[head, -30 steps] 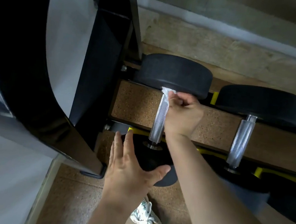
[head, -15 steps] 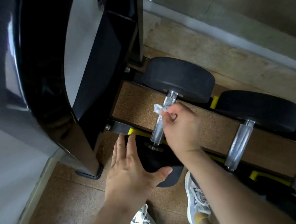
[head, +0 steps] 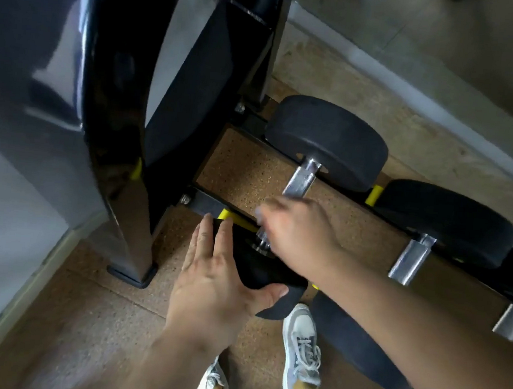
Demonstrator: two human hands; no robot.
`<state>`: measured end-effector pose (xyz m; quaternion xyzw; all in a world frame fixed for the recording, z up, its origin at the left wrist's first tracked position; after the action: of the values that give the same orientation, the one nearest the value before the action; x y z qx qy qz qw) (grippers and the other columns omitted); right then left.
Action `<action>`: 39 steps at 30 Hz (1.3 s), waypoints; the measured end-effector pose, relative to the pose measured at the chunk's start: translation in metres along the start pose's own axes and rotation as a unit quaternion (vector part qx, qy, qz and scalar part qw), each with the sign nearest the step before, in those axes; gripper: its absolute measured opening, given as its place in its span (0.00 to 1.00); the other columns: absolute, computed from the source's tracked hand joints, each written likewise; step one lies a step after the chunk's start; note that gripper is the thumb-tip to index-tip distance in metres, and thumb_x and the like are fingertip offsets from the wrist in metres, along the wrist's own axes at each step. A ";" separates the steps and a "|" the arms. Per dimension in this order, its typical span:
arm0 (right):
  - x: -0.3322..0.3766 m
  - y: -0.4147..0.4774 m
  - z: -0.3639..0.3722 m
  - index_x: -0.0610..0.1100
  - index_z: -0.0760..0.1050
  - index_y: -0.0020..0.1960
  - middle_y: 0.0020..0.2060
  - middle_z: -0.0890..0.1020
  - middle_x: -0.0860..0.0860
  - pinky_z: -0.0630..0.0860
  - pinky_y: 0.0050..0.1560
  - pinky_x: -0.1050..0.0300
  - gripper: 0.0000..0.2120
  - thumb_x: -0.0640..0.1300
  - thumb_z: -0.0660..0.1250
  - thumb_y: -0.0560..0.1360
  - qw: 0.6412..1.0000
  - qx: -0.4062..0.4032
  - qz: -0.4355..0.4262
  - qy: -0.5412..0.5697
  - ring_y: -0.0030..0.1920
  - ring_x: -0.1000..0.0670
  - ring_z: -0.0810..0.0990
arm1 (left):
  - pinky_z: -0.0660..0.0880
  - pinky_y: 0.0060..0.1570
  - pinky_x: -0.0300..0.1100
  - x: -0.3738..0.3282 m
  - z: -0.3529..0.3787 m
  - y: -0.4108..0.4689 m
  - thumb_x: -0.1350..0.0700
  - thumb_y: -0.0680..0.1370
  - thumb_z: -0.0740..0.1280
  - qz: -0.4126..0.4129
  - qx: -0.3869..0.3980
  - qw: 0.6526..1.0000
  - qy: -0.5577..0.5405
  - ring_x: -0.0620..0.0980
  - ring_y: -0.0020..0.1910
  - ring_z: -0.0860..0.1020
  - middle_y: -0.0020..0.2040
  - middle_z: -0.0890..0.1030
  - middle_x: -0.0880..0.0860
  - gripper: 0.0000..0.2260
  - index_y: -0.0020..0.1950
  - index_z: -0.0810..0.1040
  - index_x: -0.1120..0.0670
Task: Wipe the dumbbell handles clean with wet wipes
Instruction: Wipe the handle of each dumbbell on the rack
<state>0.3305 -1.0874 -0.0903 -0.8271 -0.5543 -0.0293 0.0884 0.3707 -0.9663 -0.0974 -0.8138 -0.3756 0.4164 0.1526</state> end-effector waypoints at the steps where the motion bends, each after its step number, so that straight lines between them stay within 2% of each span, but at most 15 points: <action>1: 0.012 -0.004 0.009 0.41 0.78 0.37 0.30 0.78 0.46 0.73 0.25 0.56 0.10 0.32 0.74 0.58 0.996 0.064 -0.069 0.011 0.27 0.44 0.78 | 0.48 0.74 0.41 0.000 0.000 0.000 0.32 0.65 0.71 0.003 0.002 1.000 -0.002 0.46 0.78 0.43 0.79 0.41 0.46 0.52 0.79 0.44 0.46; 3: -0.002 0.008 0.010 0.42 0.79 0.42 0.35 0.79 0.46 0.73 0.30 0.56 0.08 0.34 0.72 0.64 0.983 0.138 -0.103 -0.065 0.34 0.44 0.80 | 0.47 0.75 0.42 0.001 0.000 -0.001 0.32 0.66 0.71 0.000 0.000 1.000 -0.010 0.46 0.78 0.42 0.79 0.41 0.46 0.52 0.79 0.44 0.46; 6: -0.026 0.031 -0.021 0.42 0.79 0.41 0.34 0.81 0.47 0.68 0.28 0.62 0.07 0.35 0.74 0.65 0.995 0.049 0.009 -0.083 0.31 0.45 0.80 | 0.46 0.74 0.40 0.001 0.001 -0.001 0.34 0.66 0.72 -0.008 -0.002 1.000 -0.030 0.45 0.78 0.41 0.79 0.40 0.45 0.53 0.79 0.43 0.46; 10: 0.015 -0.003 0.016 0.43 0.79 0.44 0.38 0.81 0.46 0.66 0.33 0.58 0.05 0.35 0.68 0.69 0.973 0.210 -0.092 -0.017 0.38 0.42 0.81 | 0.45 0.75 0.39 0.000 0.001 -0.003 0.36 0.65 0.74 -0.007 -0.025 0.999 -0.039 0.44 0.78 0.42 0.80 0.41 0.46 0.54 0.79 0.44 0.48; 14: -0.039 0.026 -0.021 0.42 0.77 0.33 0.25 0.77 0.47 0.63 0.25 0.63 0.09 0.36 0.77 0.66 0.999 -0.036 0.008 -0.004 0.23 0.44 0.76 | 0.46 0.75 0.38 0.001 0.003 -0.008 0.34 0.65 0.73 -0.009 -0.049 0.998 -0.044 0.43 0.77 0.42 0.79 0.41 0.45 0.54 0.79 0.43 0.48; 16: -0.028 0.011 -0.007 0.40 0.77 0.34 0.25 0.77 0.46 0.70 0.24 0.60 0.09 0.38 0.71 0.73 0.995 -0.034 0.046 0.076 0.24 0.44 0.77 | 0.44 0.73 0.35 0.001 0.004 -0.011 0.34 0.65 0.72 -0.011 -0.062 0.997 -0.040 0.42 0.77 0.42 0.80 0.42 0.46 0.54 0.79 0.43 0.49; 20: -0.015 -0.014 0.003 0.42 0.81 0.41 0.30 0.81 0.48 0.74 0.26 0.58 0.14 0.43 0.59 0.79 0.989 -0.071 -0.048 0.118 0.28 0.45 0.79 | 0.44 0.73 0.35 -0.002 0.004 -0.011 0.35 0.66 0.73 -0.004 -0.073 0.997 -0.032 0.43 0.78 0.42 0.80 0.42 0.47 0.53 0.79 0.43 0.48; 22: -0.052 -0.004 -0.015 0.43 0.81 0.41 0.32 0.82 0.48 0.73 0.28 0.61 0.18 0.48 0.57 0.81 0.975 -0.197 0.038 0.098 0.29 0.47 0.80 | 0.46 0.74 0.37 -0.002 0.004 -0.013 0.35 0.66 0.72 -0.009 -0.073 0.997 -0.033 0.43 0.78 0.42 0.79 0.41 0.45 0.52 0.79 0.43 0.47; 24: -0.062 -0.009 -0.023 0.42 0.80 0.41 0.31 0.81 0.51 0.66 0.31 0.66 0.11 0.42 0.63 0.78 0.946 -0.258 0.137 0.137 0.29 0.50 0.78 | 0.46 0.74 0.39 -0.004 0.005 -0.014 0.34 0.67 0.71 -0.010 -0.076 0.997 -0.029 0.43 0.77 0.41 0.79 0.40 0.45 0.52 0.79 0.42 0.47; 27: -0.039 -0.025 -0.006 0.43 0.79 0.42 0.33 0.80 0.55 0.60 0.30 0.74 0.07 0.38 0.66 0.77 0.950 -0.244 0.102 0.164 0.29 0.60 0.71 | 0.45 0.74 0.40 -0.006 0.006 -0.013 0.32 0.67 0.69 -0.014 -0.079 0.997 -0.009 0.45 0.78 0.41 0.79 0.39 0.47 0.52 0.79 0.42 0.48; 29: -0.048 -0.024 -0.005 0.44 0.79 0.43 0.34 0.82 0.54 0.60 0.30 0.71 0.05 0.38 0.66 0.77 0.957 -0.225 0.083 0.162 0.29 0.55 0.75 | 0.45 0.74 0.41 -0.008 0.008 -0.013 0.31 0.67 0.68 -0.017 -0.076 0.997 0.007 0.47 0.78 0.40 0.79 0.39 0.48 0.51 0.79 0.42 0.48; 31: -0.069 -0.012 -0.012 0.43 0.79 0.42 0.30 0.79 0.52 0.61 0.28 0.64 0.05 0.38 0.67 0.76 0.939 -0.259 0.154 0.163 0.27 0.52 0.72 | 0.45 0.75 0.42 -0.010 0.010 -0.013 0.31 0.68 0.68 -0.019 -0.074 0.997 0.019 0.49 0.78 0.40 0.79 0.38 0.49 0.51 0.79 0.41 0.48; 33: -0.065 -0.012 -0.013 0.42 0.77 0.40 0.27 0.75 0.53 0.56 0.26 0.68 0.05 0.38 0.67 0.75 0.916 -0.274 0.232 0.177 0.26 0.55 0.67 | 0.44 0.75 0.43 -0.010 0.011 -0.013 0.30 0.68 0.67 -0.018 -0.079 0.996 0.027 0.49 0.78 0.40 0.79 0.38 0.50 0.51 0.79 0.41 0.48; 37: -0.029 -0.020 -0.005 0.41 0.73 0.37 0.25 0.73 0.52 0.58 0.24 0.65 0.15 0.45 0.59 0.80 0.966 -0.223 0.054 0.120 0.22 0.52 0.69 | 0.44 0.75 0.43 -0.012 0.011 -0.016 0.29 0.68 0.65 -0.004 -0.087 0.995 0.041 0.51 0.78 0.40 0.79 0.38 0.51 0.50 0.79 0.42 0.48; 39: -0.052 -0.003 -0.017 0.41 0.72 0.36 0.25 0.77 0.48 0.60 0.23 0.61 0.20 0.48 0.53 0.83 0.966 -0.245 0.049 0.071 0.22 0.45 0.74 | 0.45 0.75 0.42 -0.012 0.011 -0.017 0.29 0.68 0.64 -0.001 -0.087 0.995 0.046 0.50 0.78 0.41 0.79 0.38 0.51 0.49 0.79 0.43 0.48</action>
<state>0.3092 -1.1365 -0.0808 -0.8452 -0.4817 -0.2186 -0.0763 0.3495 -0.9641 -0.0877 -0.8420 -0.4035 0.3442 0.0984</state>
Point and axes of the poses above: each hand's wrist, its own y-axis towards the middle knuckle, its own z-axis out of the palm, x = y × z, the point moved 7 cm from there along y, towards the middle knuckle
